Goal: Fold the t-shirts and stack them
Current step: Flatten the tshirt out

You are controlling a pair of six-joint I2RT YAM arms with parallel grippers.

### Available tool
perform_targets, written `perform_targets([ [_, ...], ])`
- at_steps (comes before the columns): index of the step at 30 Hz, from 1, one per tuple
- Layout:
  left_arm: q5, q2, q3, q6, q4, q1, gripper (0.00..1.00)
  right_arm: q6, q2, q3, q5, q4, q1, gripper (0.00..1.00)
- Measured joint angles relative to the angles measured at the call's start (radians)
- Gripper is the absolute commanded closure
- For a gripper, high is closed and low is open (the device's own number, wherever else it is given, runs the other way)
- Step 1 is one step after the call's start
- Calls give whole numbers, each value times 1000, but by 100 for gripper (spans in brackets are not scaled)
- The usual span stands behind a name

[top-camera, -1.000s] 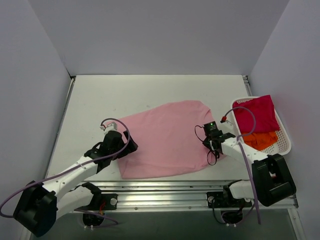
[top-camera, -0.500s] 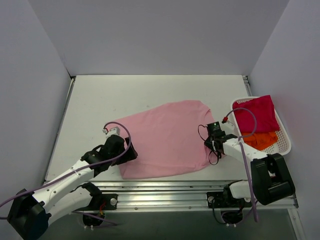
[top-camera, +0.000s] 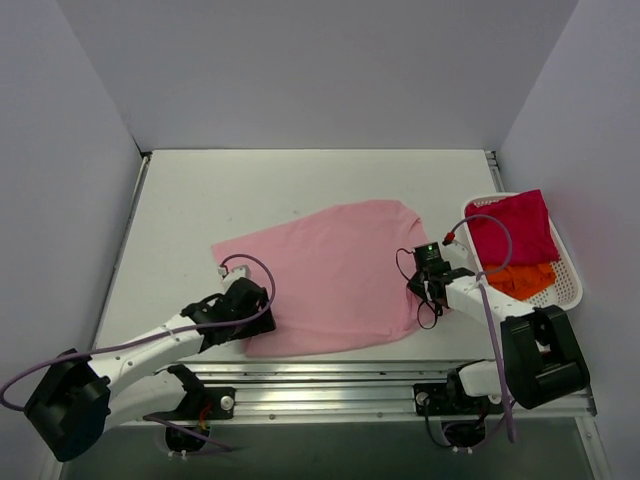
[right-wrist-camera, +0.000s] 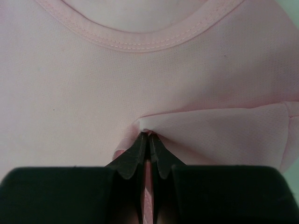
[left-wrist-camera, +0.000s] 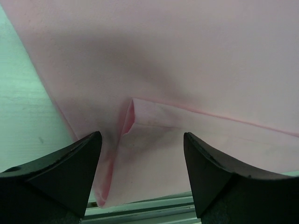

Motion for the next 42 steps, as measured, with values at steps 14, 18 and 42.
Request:
perform_targets([
  [14,-95,128,50,-32,110,-87,25,-11,1,-3,-7,9,-1,100],
  [18,-134,94,55,-42,41,-110,29,-13,3,-3,-7,13,-1,100],
  [42,-203,141,54,-93,24,-142,86,-17,4,-4,-8,17,-1,100],
])
